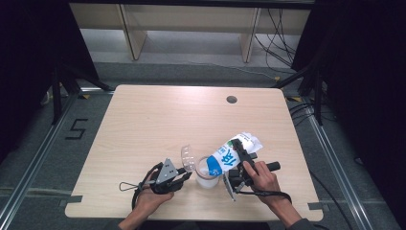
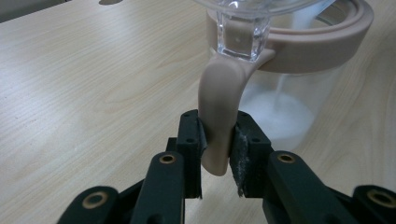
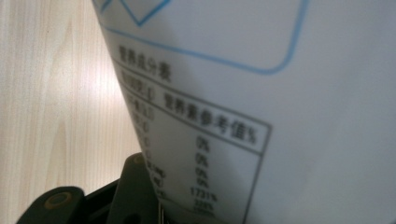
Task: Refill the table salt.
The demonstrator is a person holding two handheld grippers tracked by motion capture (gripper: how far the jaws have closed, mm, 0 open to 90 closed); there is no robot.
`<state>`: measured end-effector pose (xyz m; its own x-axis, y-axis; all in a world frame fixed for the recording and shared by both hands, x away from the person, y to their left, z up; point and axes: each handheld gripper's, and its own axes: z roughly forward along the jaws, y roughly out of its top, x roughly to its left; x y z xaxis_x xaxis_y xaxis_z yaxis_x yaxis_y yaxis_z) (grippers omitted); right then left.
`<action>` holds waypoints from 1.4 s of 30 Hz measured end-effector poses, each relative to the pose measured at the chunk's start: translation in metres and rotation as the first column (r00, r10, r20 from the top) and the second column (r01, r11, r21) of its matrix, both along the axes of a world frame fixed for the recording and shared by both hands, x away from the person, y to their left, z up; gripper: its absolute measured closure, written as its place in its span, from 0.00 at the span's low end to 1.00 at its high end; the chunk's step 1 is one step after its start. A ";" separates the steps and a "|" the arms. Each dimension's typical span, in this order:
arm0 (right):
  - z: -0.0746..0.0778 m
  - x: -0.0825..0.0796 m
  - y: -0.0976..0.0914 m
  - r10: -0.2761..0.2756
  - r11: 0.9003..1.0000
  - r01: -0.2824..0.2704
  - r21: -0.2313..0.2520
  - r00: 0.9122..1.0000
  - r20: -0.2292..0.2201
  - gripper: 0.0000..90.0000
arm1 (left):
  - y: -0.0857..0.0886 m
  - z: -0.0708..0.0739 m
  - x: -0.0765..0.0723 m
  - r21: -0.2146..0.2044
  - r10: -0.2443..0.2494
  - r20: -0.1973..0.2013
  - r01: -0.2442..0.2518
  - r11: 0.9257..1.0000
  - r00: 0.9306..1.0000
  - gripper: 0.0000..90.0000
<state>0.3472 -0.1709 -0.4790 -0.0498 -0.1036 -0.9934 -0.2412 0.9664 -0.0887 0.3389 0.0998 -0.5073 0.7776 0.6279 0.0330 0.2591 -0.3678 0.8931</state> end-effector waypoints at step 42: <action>-0.001 -0.001 0.000 -0.008 1.000 0.008 0.003 1.000 -0.008 0.67 | 0.000 0.000 0.000 0.002 0.000 0.002 0.000 1.000 1.000 0.83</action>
